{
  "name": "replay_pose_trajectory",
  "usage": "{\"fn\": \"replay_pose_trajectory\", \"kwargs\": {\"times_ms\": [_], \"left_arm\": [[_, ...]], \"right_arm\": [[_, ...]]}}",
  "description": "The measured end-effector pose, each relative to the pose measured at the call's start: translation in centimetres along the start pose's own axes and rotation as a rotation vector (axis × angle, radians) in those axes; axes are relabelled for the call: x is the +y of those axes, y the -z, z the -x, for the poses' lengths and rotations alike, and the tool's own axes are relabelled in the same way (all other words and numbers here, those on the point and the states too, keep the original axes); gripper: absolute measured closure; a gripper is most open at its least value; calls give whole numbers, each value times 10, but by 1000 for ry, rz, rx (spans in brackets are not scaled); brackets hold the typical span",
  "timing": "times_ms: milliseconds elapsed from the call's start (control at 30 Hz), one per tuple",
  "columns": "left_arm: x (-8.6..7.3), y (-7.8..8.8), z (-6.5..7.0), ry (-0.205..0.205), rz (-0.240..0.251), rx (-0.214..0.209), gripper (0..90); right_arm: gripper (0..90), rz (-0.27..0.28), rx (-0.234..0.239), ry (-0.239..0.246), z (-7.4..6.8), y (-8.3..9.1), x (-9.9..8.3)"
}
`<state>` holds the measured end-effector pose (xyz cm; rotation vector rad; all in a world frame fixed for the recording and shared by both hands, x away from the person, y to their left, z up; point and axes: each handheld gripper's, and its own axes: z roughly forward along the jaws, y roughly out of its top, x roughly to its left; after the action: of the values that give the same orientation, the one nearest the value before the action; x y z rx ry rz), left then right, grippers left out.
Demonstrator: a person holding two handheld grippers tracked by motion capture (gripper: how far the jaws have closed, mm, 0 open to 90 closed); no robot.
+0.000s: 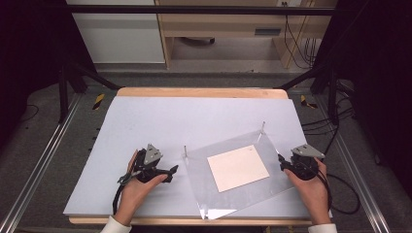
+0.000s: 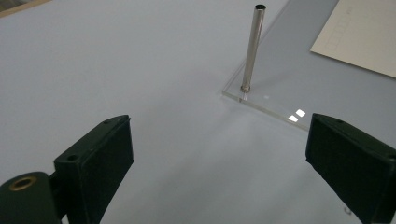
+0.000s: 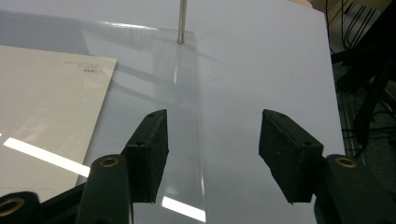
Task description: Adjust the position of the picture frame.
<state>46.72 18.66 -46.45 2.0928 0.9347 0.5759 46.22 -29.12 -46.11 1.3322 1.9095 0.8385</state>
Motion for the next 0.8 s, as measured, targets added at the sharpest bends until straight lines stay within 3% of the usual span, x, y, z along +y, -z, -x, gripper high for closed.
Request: {"fn": "replay_pose_trajectory", "kwargs": {"times_ms": [200, 433, 567, 667, 733, 800], "left_arm": [[6, 0, 3, -8, -15, -8, 84], [25, 0, 11, -47, -68, -21, 224], [32, -4, 13, -41, -61, -20, 251], [35, -9, 16, -43, -52, -2, 263], [35, -12, 18, -44, -42, 15, 266], [34, -20, 21, -20, -38, 29, 297]], "right_arm": [[459, -44, 18, 14, 0, -3, 9], [533, -91, 36, 84, -1, -5, 38], [554, -87, 40, 135, -3, -7, 53], [578, -83, 73, 182, -1, -20, 66], [615, -87, 94, 178, 1, -29, 69], [635, -91, 93, 181, 4, -40, 72]]}}
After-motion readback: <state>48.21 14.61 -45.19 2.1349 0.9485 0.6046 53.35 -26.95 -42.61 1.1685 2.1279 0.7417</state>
